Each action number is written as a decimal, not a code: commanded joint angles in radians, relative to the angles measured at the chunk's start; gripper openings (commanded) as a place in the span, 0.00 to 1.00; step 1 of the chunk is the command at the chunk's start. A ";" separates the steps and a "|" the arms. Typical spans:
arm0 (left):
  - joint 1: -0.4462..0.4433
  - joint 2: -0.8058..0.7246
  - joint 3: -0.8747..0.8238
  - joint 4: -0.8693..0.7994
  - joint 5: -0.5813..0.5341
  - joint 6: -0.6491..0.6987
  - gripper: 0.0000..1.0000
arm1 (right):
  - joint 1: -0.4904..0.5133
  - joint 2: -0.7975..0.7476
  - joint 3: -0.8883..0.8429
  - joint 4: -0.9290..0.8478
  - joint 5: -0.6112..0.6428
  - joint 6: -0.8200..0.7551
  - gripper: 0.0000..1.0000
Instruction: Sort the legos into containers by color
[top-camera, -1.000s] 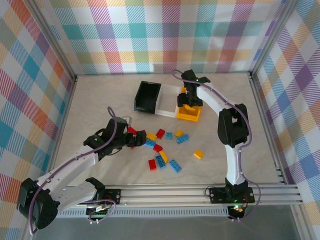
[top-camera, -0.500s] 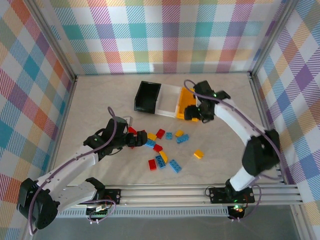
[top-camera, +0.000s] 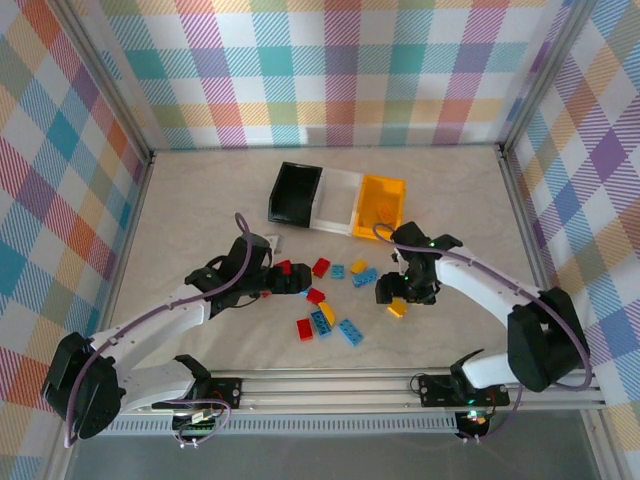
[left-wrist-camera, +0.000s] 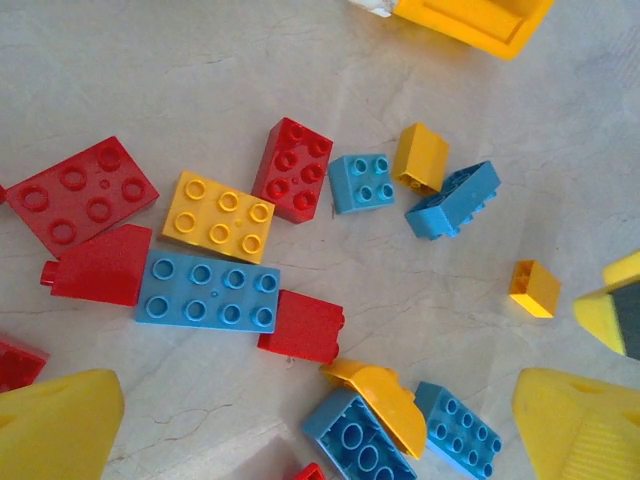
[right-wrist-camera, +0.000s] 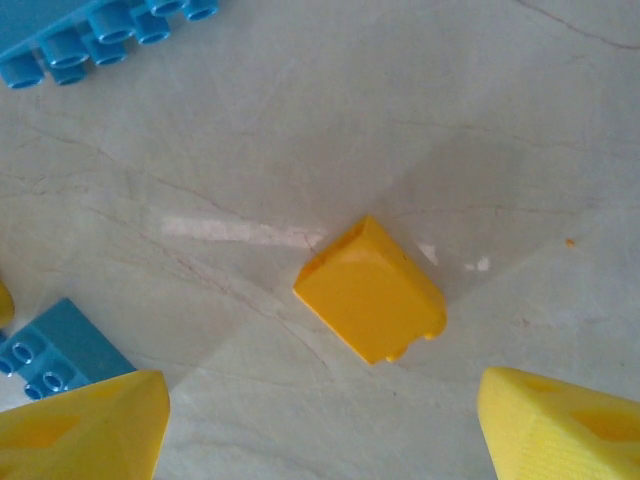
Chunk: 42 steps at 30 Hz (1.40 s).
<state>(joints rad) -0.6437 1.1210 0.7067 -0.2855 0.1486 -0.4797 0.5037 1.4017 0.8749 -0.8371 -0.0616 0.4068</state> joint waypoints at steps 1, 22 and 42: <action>-0.010 -0.046 0.005 -0.024 -0.004 -0.011 1.00 | 0.001 0.065 -0.017 0.060 -0.010 0.005 0.81; -0.011 -0.041 -0.016 -0.043 -0.024 -0.014 1.00 | 0.059 0.078 -0.111 0.127 -0.121 0.037 0.73; -0.011 -0.039 -0.030 -0.049 -0.035 -0.005 1.00 | 0.118 0.202 -0.030 0.101 0.117 0.062 0.49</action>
<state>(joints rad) -0.6441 1.0836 0.6895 -0.3149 0.1291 -0.4862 0.6060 1.5677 0.8333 -0.7776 0.0246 0.4629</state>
